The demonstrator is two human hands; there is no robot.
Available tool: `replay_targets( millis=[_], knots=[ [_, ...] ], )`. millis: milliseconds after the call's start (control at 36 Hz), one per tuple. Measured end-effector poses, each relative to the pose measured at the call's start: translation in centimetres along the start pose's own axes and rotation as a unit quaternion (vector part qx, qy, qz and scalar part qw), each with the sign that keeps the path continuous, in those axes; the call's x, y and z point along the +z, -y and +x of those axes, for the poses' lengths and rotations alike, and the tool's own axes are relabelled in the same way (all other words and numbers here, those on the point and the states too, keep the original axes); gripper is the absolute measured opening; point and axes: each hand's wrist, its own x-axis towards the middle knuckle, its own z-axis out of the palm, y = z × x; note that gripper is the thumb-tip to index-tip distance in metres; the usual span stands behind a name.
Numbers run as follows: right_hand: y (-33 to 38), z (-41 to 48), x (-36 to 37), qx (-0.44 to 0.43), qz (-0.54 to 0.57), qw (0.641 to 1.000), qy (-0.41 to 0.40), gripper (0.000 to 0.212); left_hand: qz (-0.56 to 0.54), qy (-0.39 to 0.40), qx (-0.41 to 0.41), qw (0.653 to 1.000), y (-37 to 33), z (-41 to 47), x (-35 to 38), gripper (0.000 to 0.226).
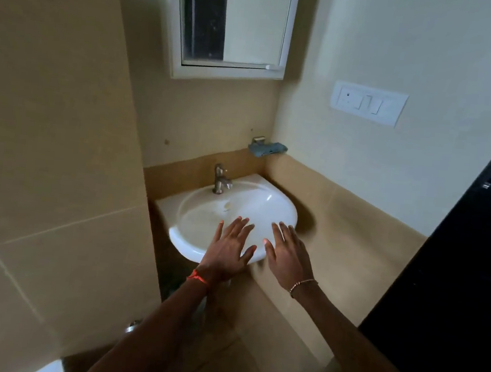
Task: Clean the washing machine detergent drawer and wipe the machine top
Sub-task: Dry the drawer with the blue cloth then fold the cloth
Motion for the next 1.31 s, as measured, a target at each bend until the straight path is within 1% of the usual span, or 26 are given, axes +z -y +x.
replay_targets(
  millis=[56, 167, 278, 361, 444, 500, 556, 583, 694, 806, 861, 889, 917, 1028, 1111, 1167, 1222, 1306],
  knots=[
    [-1.5, 1.8, 0.8, 0.002, 0.004, 1.0, 0.007, 0.076, 0.002, 0.002, -0.002, 1.0, 0.2, 2.5, 0.9, 0.069],
    [-4.7, 6.0, 2.7, 0.002, 0.0, 1.0, 0.019, 0.075, 0.003, 0.0, -0.01, 1.0, 0.7, 7.9, 2.7, 0.057],
    [-7.9, 10.3, 4.1, -0.006, 0.003, 0.999, 0.042, 0.076, -0.016, -0.002, -0.028, 0.999, 0.8, 13.2, 4.1, 0.071],
    [-10.2, 13.5, 5.0, -0.014, 0.005, 0.998, 0.057, 0.076, -0.018, -0.009, -0.042, 0.999, 0.9, 17.3, 5.1, 0.086],
    [-12.7, 16.5, 6.1, -0.02, 0.011, 0.998, 0.058, 0.074, -0.027, -0.02, -0.066, 0.997, 1.1, 21.3, 5.8, 0.091],
    [-14.1, 18.5, 6.7, -0.014, 0.017, 0.998, 0.064, 0.074, -0.032, -0.024, -0.074, 0.996, 1.2, 23.5, 6.1, 0.084],
    [-15.1, 20.4, 7.4, -0.015, 0.023, 0.997, 0.073, 0.075, -0.036, -0.02, -0.077, 0.996, 1.3, 25.3, 6.4, 0.064],
    [-15.6, 21.1, 7.7, -0.018, 0.026, 0.997, 0.071, 0.075, -0.04, -0.02, -0.079, 0.996, 1.5, 26.1, 6.5, 0.058],
    [-17.0, 24.8, 9.1, -0.014, 0.055, 0.995, 0.077, 0.075, -0.067, -0.02, -0.108, 0.992, 2.4, 29.6, 7.0, 0.056],
    [-17.3, 28.3, 9.9, -0.004, 0.125, 0.989, 0.077, 0.078, -0.108, -0.038, -0.128, 0.985, 3.9, 32.7, 7.5, 0.054],
    [-17.5, 30.3, 10.2, 0.005, 0.134, 0.986, 0.1, 0.061, -0.131, -0.051, -0.144, 0.98, 4.7, 34.2, 7.6, 0.054],
    [-17.5, 31.5, 10.5, 0.012, 0.141, 0.984, 0.11, 0.052, -0.144, -0.059, -0.153, 0.976, 5.1, 35.0, 7.5, 0.054],
    [-17.5, 32.6, 10.7, 0.022, 0.15, 0.981, 0.12, 0.048, -0.159, -0.068, -0.162, 0.972, 5.6, 35.9, 7.5, 0.054],
    [-17.4, 37.1, 12.1, 0.073, 0.206, 0.966, 0.135, 0.047, -0.209, -0.102, -0.188, 0.954, 7.7, 39.1, 7.4, 0.055],
    [-17.2, 40.3, 13.1, 0.101, 0.256, 0.953, 0.128, 0.046, -0.26, -0.136, -0.19, 0.937, 9.2, 41.4, 7.4, 0.049],
    [-17.0, 42.5, 13.8, 0.13, 0.288, 0.942, 0.11, 0.044, -0.302, -0.153, -0.205, 0.918, 10.2, 42.9, 7.7, 0.049],
    [-16.8, 44.5, 14.3, 0.18, 0.315, 0.926, 0.104, 0.048, -0.336, -0.174, -0.229, 0.897, 11.1, 44.2, 8.0, 0.055],
    [-16.6, 47.0, 14.9, 0.236, 0.322, 0.91, 0.108, 0.056, -0.404, -0.21, -0.274, 0.847, 11.5, 45.9, 7.9, 0.057]
  ],
)
